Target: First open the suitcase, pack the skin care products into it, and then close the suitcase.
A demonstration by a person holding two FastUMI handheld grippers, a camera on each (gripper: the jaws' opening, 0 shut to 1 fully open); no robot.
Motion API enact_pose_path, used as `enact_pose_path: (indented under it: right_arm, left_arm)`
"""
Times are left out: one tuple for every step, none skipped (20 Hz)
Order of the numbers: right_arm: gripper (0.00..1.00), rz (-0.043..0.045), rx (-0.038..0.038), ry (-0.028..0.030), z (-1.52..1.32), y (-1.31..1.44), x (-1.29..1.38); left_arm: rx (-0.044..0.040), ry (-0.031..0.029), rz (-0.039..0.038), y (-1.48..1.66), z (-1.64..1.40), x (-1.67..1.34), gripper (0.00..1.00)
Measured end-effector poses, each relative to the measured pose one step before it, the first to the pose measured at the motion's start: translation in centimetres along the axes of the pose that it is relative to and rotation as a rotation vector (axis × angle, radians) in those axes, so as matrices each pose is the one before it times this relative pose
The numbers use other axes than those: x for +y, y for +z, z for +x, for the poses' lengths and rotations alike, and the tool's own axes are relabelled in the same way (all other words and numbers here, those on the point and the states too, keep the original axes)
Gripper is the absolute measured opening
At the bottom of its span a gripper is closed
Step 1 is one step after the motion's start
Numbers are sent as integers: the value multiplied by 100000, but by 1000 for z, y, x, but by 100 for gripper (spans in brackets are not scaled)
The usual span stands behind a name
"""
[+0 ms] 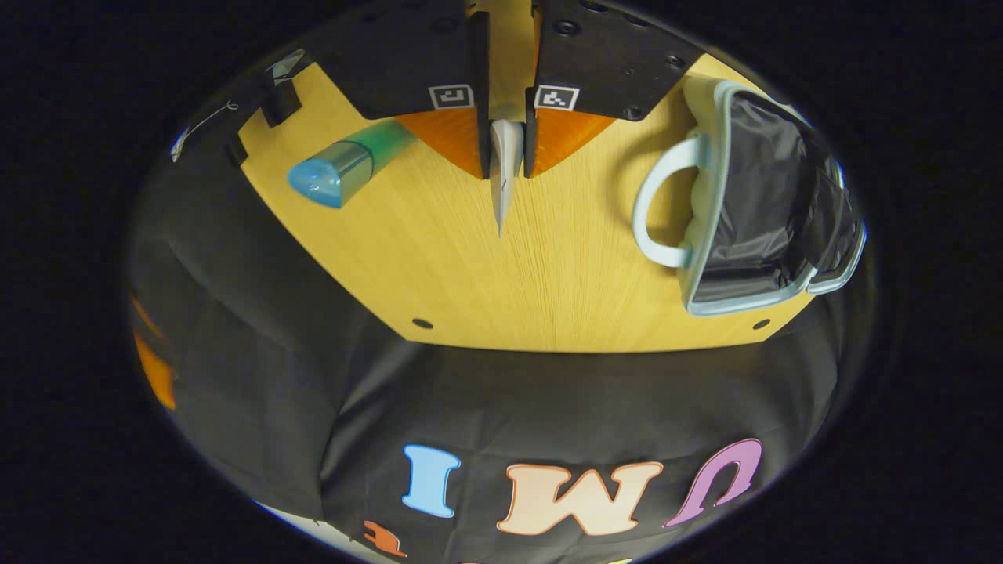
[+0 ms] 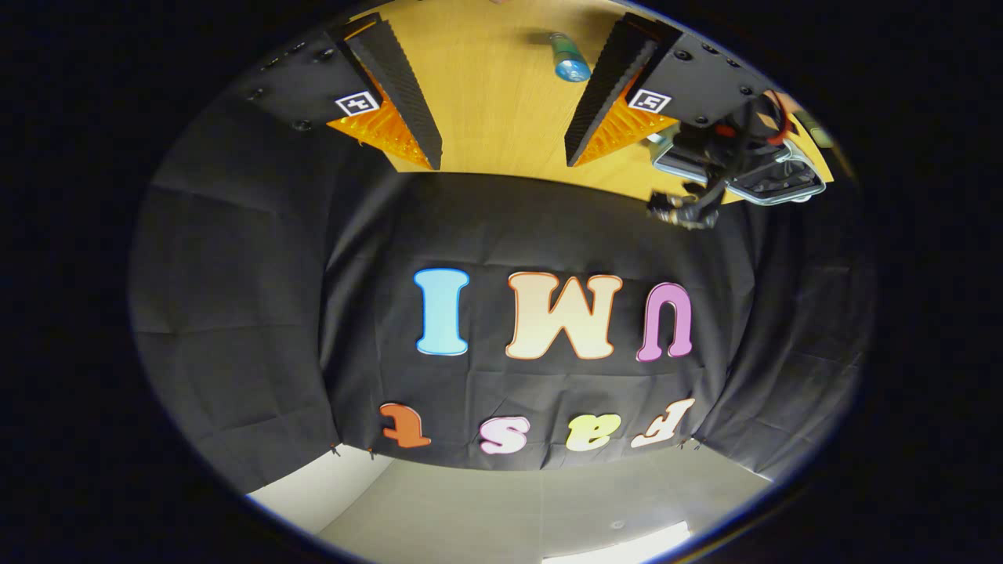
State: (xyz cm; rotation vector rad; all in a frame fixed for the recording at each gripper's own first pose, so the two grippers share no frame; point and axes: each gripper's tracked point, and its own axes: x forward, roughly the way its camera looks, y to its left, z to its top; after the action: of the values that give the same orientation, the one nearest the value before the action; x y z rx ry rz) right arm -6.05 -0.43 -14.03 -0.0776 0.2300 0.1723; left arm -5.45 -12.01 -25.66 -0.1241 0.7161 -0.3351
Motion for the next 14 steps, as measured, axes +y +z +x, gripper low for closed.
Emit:
enact_pose_path:
  right_arm:
    - [99, 53, 1894, 751, 372, -1104, 876]
    - [99, 315, 570, 194, 310, -837, 727]
    - [99, 15, 1064, -273, 366, -894, 512]
    - [99, 362, 2014, -85, 420, -1103, 522]
    - [99, 522, 2560, -61, 424, -1334, 580]
    - [99, 244, 2996, 533, 259, -1217, 579]
    - [99, -355, 2220, 561, 488, -1298, 591]
    - [99, -1048, 2421, 318, 336, -1109, 455]
    - [99, -1341, 2303, 397, 398, -1361, 347]
    - [98, -1263, 2554, 200, 451, -1241, 380]
    - [98, -720, 2597, 745, 437, -1439, 419]
    - [97, -396, 2537, 669, 420, -1331, 382]
    - [96, 307, 2893, 964, 407, -1240, 296]
    - [92, 743, 2673, -143, 426, -1215, 71]
  left_arm:
    - [-285, -1442, 196, 702, -821, 127, 14]
    - [-538, -1172, 524, 803, -811, 164, 14]
    - [727, -1248, 476, 463, -865, 225, 13]
    - [-91, -361, 545, 569, -671, 317, 14]
    - [-248, 282, 425, 535, -868, 450, 13]
    - [78, 148, 501, 390, -704, 451, 13]
    - [-93, 427, 189, 350, -662, 304, 13]
    - [-116, 244, 339, 283, -579, 352, 13]
    - [-101, 396, 335, 322, -555, 305, 13]
    - [-470, 341, 233, 311, -616, 284, 13]
    - [-895, -208, 155, 473, -488, 131, 13]
    - [-391, 199, 360, 288, -591, 225, 17]
    - [-589, 941, 468, 222, -630, 457, 13]
    - [84, 907, 550, 178, -446, 391, 13]
